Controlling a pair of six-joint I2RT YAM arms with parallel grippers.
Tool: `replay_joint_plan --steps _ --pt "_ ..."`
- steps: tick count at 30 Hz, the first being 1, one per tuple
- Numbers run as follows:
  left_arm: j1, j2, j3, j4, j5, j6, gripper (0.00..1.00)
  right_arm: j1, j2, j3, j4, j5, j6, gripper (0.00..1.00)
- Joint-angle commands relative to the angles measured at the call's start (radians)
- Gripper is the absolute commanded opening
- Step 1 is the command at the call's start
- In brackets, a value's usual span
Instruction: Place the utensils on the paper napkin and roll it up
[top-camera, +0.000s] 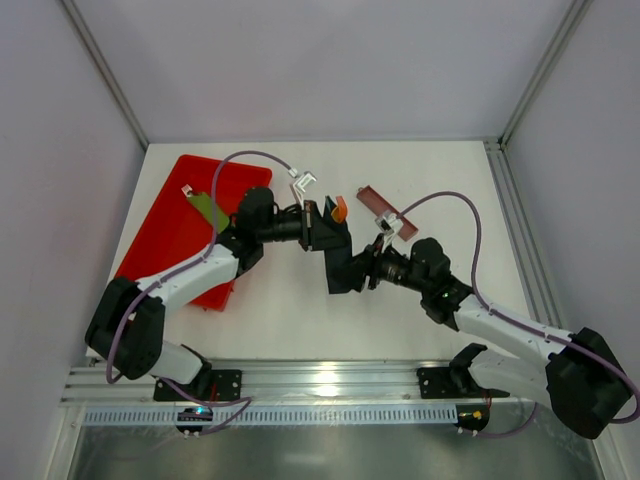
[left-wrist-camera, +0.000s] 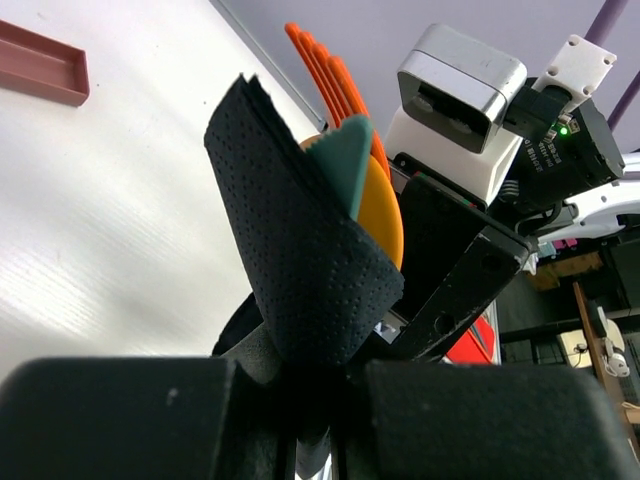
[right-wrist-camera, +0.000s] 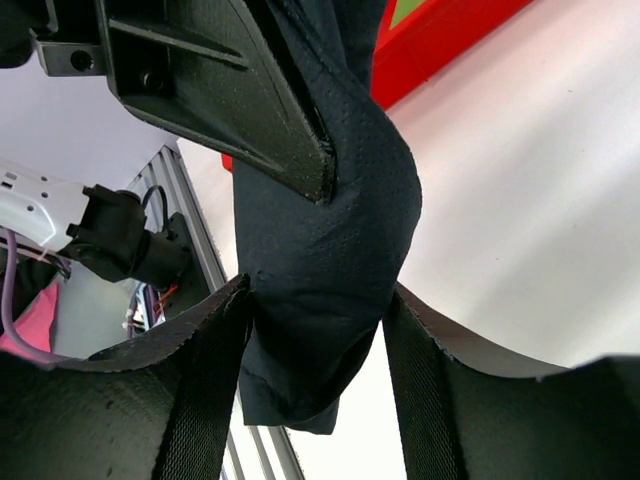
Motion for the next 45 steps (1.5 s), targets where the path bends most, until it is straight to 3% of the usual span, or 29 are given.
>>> replay_joint_plan --steps 1,8,11,14,15,20,27,35,41,45 --pt "-0.004 -0.046 0.006 0.068 0.029 -0.015 0.00 -0.001 0.004 -0.015 0.139 -0.039 0.030 0.57" --pt "-0.004 -0.055 0.004 0.079 0.037 -0.026 0.00 -0.001 -0.033 -0.059 0.202 -0.051 0.050 0.28" --pt "-0.004 -0.052 0.009 0.081 0.040 -0.038 0.10 -0.001 -0.066 -0.075 0.203 -0.045 0.044 0.15" --pt "-0.004 -0.050 0.012 0.090 0.044 -0.053 0.32 -0.001 -0.095 -0.073 0.195 -0.048 0.037 0.04" --pt "-0.004 -0.050 0.012 0.091 0.044 -0.056 0.43 -0.001 -0.109 -0.073 0.194 -0.049 0.034 0.04" --pt "-0.004 -0.046 0.006 0.127 0.058 -0.079 0.60 -0.001 -0.141 -0.063 0.176 -0.055 0.021 0.04" --pt "-0.009 -0.029 -0.014 0.266 0.106 -0.156 0.70 -0.001 -0.134 -0.026 0.157 -0.088 0.026 0.04" --pt "-0.033 -0.006 0.042 0.144 0.106 -0.086 0.65 -0.001 -0.108 0.002 0.166 -0.106 0.043 0.04" --pt "-0.036 -0.009 0.049 0.115 0.089 -0.064 0.47 -0.001 -0.094 0.005 0.163 -0.112 0.043 0.04" --pt "-0.036 -0.008 0.064 0.088 0.089 -0.055 0.22 -0.001 -0.091 0.000 0.157 -0.114 0.043 0.04"
